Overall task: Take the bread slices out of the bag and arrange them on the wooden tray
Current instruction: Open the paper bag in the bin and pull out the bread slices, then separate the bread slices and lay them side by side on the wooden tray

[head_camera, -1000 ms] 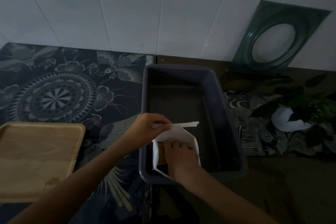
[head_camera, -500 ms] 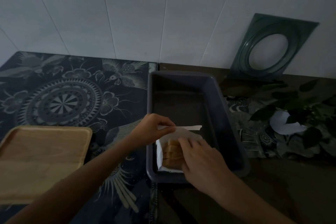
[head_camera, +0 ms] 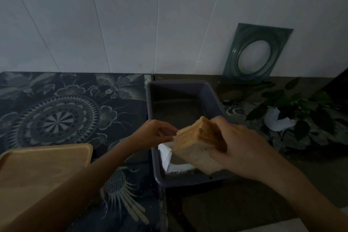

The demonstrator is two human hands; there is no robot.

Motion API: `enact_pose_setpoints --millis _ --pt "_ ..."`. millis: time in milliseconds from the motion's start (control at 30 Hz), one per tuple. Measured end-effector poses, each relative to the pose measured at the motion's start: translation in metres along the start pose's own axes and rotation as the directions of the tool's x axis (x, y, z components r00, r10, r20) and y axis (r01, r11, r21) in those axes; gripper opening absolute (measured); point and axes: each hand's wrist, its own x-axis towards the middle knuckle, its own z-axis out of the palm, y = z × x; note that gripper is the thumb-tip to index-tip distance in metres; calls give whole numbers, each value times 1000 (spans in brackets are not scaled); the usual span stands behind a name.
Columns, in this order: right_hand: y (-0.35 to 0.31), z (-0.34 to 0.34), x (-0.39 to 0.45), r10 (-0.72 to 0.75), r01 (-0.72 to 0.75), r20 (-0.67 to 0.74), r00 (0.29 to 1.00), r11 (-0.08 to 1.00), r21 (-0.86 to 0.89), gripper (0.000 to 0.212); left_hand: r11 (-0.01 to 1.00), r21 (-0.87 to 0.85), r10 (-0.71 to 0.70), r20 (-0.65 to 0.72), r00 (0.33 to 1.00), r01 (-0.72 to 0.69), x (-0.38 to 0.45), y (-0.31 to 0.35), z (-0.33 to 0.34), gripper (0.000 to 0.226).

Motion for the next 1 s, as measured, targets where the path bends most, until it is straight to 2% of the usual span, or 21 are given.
enact_pose_setpoints --millis 200,300,433,467,533,633,700,867,1000 --pt "7 -16 -10 54 -53 -120 991 999 15 36 997 82 1 155 988 -14 -20 5 -7 65" --pt "7 -24 -12 54 -47 -125 991 997 56 40 995 97 0 159 987 -16 -33 16 -14 76" --pt "6 -33 -12 14 10 -134 991 984 177 56 993 111 17 100 995 -28 -48 37 -23 90" --pt "6 -34 -10 5 24 -136 991 977 214 58 998 61 29 86 996 -34 -51 44 -25 90" --pt "3 -35 -6 -14 56 -142 990 954 294 55 988 -149 55 76 996 -43 -56 59 -27 81" --pt "-4 -33 3 -48 101 -139 989 908 406 51 863 -505 25 12 1000 -15 -65 78 -30 64" --pt "-6 -30 10 -57 109 -116 992 852 512 53 776 -631 -37 -47 998 -1 -71 84 -32 59" --pt "-5 -16 24 -41 63 -48 998 632 772 49 675 -738 -123 -127 984 -11 -88 79 -37 54" --pt "-8 5 31 -102 51 6 995 548 835 40 687 -726 -197 -143 970 33 -109 73 -37 48"
